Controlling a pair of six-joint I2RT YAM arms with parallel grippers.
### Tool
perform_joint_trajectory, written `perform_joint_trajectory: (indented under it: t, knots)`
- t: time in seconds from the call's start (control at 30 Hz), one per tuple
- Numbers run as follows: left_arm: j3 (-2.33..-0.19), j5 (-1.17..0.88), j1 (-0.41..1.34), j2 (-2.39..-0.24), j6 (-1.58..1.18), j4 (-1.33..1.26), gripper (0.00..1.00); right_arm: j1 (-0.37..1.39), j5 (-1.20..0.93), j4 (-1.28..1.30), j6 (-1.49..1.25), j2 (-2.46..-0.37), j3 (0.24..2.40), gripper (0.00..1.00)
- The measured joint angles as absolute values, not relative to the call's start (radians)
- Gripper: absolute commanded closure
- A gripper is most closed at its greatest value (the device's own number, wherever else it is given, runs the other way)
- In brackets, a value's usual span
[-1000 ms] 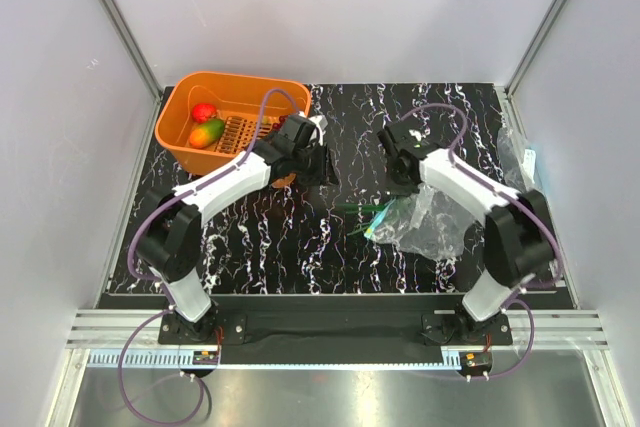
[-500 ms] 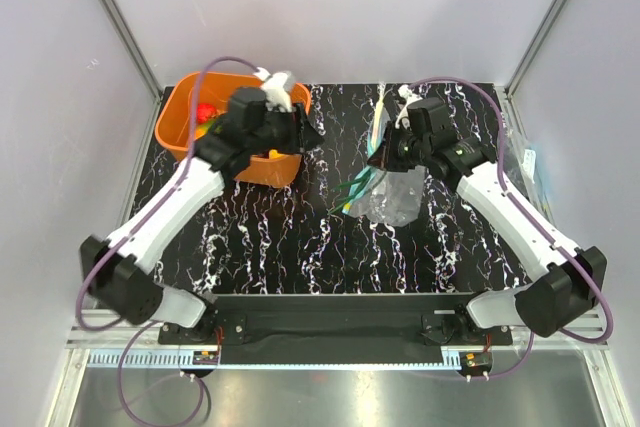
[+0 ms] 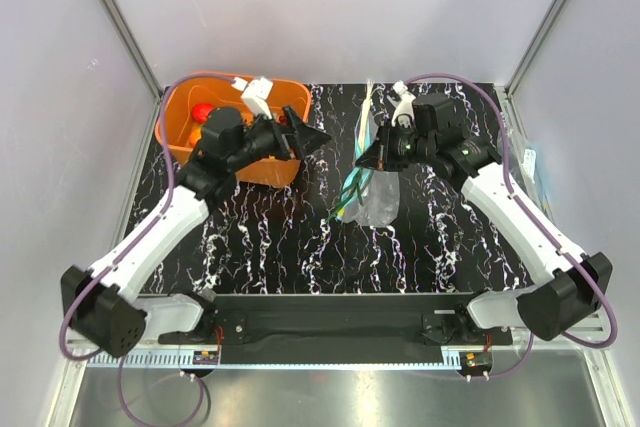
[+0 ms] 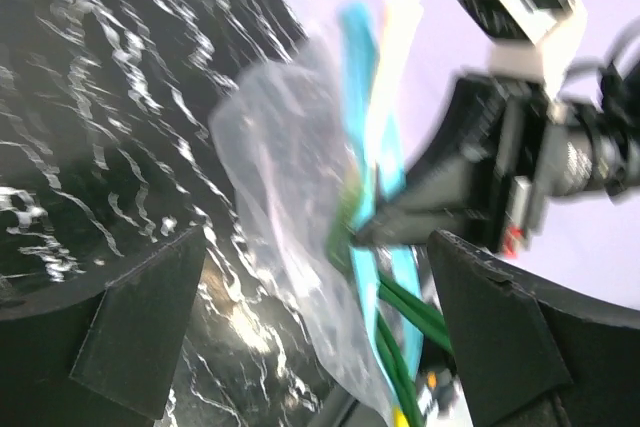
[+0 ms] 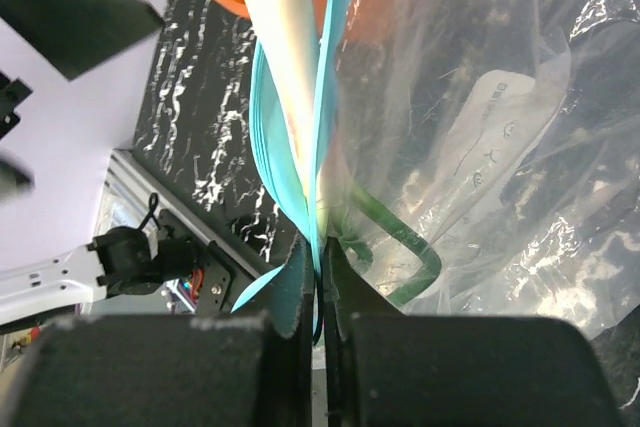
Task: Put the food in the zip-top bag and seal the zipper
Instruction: Pick up the zipper food storage bag at the center of the board.
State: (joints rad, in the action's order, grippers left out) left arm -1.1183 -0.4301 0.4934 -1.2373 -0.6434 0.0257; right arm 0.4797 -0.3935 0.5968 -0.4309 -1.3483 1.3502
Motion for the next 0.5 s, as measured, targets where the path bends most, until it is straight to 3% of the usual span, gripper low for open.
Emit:
perform_joint_trajectory:
  t: [0.33,0.5]
  knots:
    - [-1.015,-0.023,0.491,-0.849,-0.543,-0.007,0.01,0.480,-0.440,0.599,-0.431,-1.283,1.354,1.00]
    - [-1.028,-0.012,0.478,-0.810,-0.455,0.026,0.01,0.480,-0.451,0.599,-0.434,-1.281,1.354,1.00]
